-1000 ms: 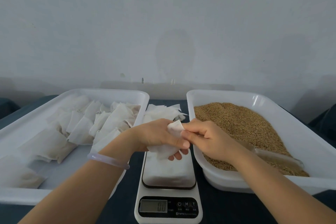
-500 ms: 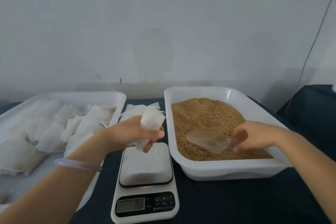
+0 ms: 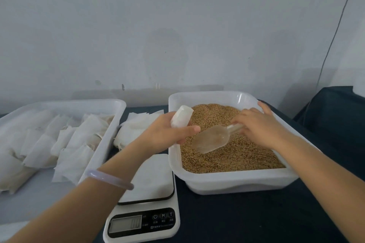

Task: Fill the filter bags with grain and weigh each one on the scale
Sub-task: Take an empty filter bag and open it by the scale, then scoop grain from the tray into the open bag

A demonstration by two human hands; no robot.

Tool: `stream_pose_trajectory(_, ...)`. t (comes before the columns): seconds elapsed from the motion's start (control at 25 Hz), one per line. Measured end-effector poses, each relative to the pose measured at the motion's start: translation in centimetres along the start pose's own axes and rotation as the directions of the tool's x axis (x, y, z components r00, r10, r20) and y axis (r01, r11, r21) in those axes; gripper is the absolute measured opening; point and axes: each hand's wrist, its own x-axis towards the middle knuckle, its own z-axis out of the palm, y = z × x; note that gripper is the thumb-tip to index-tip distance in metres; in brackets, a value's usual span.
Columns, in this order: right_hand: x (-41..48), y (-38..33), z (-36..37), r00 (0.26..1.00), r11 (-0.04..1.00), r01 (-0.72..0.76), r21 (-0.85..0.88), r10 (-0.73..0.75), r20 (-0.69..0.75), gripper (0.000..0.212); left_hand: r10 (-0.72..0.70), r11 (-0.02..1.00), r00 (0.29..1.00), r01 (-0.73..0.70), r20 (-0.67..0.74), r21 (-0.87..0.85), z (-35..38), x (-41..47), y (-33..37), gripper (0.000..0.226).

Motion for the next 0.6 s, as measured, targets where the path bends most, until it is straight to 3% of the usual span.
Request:
stream_pose_trajectory(0.2,-0.2,0.0,1.3,0.970,0.939,-0.096,0.331,0.014,0.242,0.018,0.025,0.999,0.986,-0.031,-0.165,-0.031,2.0,-0.1,-1.3,0.027)
stream_pose_trajectory(0.32,-0.5,0.3,1.5,0.940,0.889,-0.162,0.429,0.007,0.340,0.023,0.026,0.999,0.987,-0.029,-0.160,-0.017,1.8,-0.4,-1.5,0.029)
stream_pose_trajectory(0.48,-0.9,0.6,0.9,0.930,0.856,-0.181,0.485,-0.012,0.368,0.025,0.002,1.000,0.990,-0.004,-0.139,-0.017,2.0,-0.7,-1.2,0.042)
stream_pose_trajectory(0.6,-1.6,1.4,-0.3,0.951,0.810,-0.195,0.553,0.018,0.308,0.024,-0.017,1.000,0.992,0.014,-0.129,-0.024,1.8,-0.4,-1.0,0.035)
